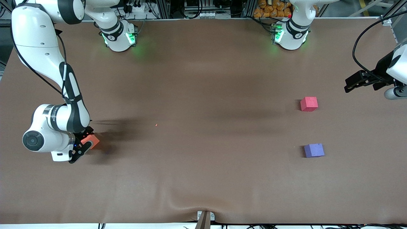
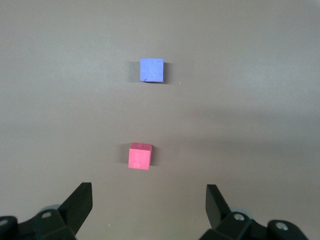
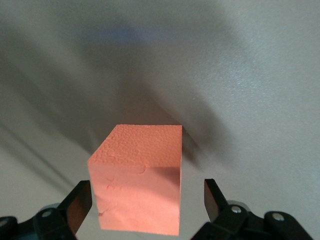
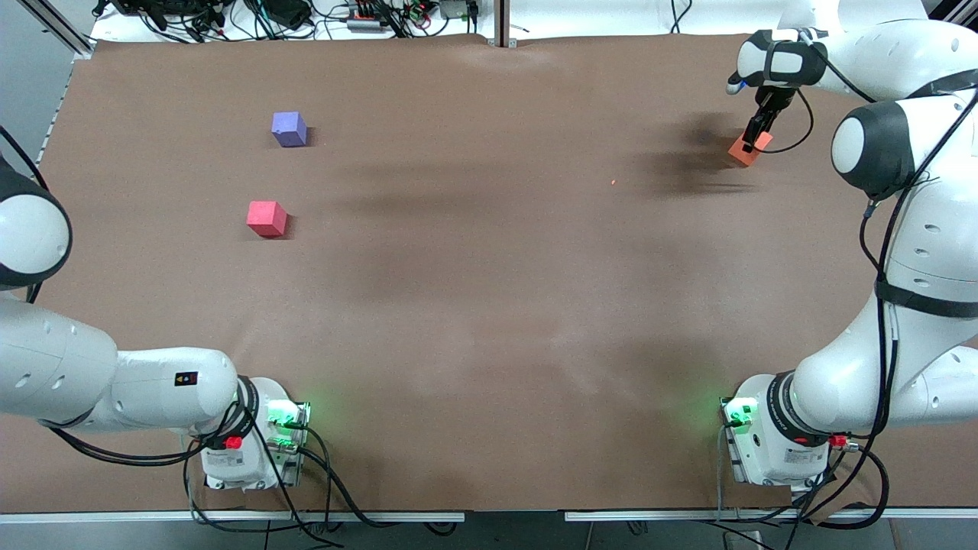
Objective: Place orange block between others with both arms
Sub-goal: 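Close the right gripper on the orange cube and lift it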
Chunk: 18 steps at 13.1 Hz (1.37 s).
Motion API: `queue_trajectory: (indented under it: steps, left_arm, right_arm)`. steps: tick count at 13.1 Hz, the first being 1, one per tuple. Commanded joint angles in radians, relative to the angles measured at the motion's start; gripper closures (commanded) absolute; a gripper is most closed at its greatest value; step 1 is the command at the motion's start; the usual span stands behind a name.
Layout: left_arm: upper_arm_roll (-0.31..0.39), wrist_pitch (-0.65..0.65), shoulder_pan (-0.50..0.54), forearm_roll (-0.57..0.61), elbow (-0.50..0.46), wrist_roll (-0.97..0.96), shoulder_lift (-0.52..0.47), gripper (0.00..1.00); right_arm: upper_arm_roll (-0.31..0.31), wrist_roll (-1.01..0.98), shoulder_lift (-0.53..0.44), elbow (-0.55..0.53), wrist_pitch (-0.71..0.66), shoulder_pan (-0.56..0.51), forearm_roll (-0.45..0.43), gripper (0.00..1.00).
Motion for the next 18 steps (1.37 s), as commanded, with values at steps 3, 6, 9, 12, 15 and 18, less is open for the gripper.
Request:
queue_trajectory:
  steps: [3, 6, 9, 12, 15, 18]
  left_arm:
    - [-0.005, -0.01, 0.013, 0.012, 0.004, 0.014, -0.002, 0.0]
    - [-0.005, -0.01, 0.013, 0.012, 0.004, 0.014, -0.002, 0.0]
    - [-0.005, -0.01, 0.015, 0.012, 0.004, 0.014, -0.004, 0.0]
    - [-0.005, -0.01, 0.024, 0.01, 0.004, 0.014, -0.002, 0.0]
    - [-0.006, -0.01, 0.024, 0.01, 0.004, 0.014, -0.002, 0.0]
    - [-0.005, -0.01, 0.024, 0.01, 0.004, 0.014, -0.002, 0.0]
  right_arm:
    - [0.009, -0.069, -0.002, -0.031, 0.057, -0.007, 0.014, 0.04]
    - [0.011, -0.067, -0.004, -0.028, 0.058, -0.006, 0.027, 0.66]
    - [0.009, -0.078, -0.01, -0.021, 0.06, -0.012, 0.165, 0.69]
    - [0.009, -0.07, -0.025, 0.017, 0.055, -0.018, 0.247, 0.68]
    - [0.012, -0.067, -0.045, 0.028, 0.051, 0.008, 0.344, 0.68]
    - [0.011, 0.012, -0.053, 0.027, 0.055, 0.127, 0.441, 0.69]
